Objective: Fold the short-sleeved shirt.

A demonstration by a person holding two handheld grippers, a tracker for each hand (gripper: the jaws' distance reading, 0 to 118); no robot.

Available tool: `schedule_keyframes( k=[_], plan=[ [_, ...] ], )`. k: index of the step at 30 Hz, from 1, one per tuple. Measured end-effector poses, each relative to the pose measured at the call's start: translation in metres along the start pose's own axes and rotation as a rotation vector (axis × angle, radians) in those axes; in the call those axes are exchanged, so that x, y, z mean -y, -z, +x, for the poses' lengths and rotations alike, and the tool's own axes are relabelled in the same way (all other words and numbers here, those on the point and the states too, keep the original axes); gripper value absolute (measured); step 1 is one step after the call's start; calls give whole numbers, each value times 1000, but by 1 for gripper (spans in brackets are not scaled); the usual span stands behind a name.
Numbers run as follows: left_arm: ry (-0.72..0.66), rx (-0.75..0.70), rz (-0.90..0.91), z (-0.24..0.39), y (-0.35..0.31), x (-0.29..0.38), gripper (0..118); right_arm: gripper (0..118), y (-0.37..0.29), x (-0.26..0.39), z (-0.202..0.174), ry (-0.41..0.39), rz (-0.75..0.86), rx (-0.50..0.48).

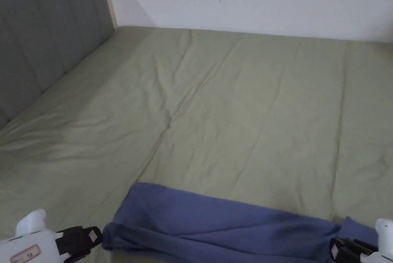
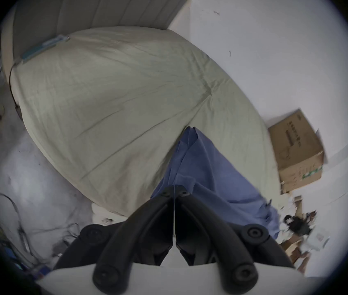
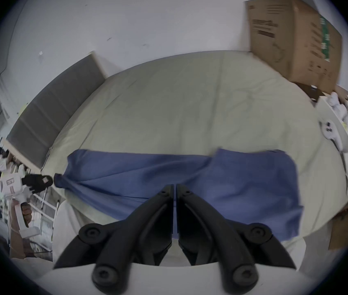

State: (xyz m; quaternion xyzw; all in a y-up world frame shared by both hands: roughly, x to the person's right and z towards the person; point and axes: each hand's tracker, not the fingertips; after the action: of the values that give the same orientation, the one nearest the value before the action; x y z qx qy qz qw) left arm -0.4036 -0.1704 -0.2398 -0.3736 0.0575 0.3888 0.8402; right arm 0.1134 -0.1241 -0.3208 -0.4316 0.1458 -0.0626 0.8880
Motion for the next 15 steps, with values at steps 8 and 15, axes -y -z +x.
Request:
schedule_keyframes(
  k=[8,15],
  plan=[
    [-57,172,-79,-12,32,-5,108,3,23,0,-24,-8,-110,-51],
    [-129,317,-181,-32,96,-13,105,3,33,2,-26,-23,-153,-36]
  ],
)
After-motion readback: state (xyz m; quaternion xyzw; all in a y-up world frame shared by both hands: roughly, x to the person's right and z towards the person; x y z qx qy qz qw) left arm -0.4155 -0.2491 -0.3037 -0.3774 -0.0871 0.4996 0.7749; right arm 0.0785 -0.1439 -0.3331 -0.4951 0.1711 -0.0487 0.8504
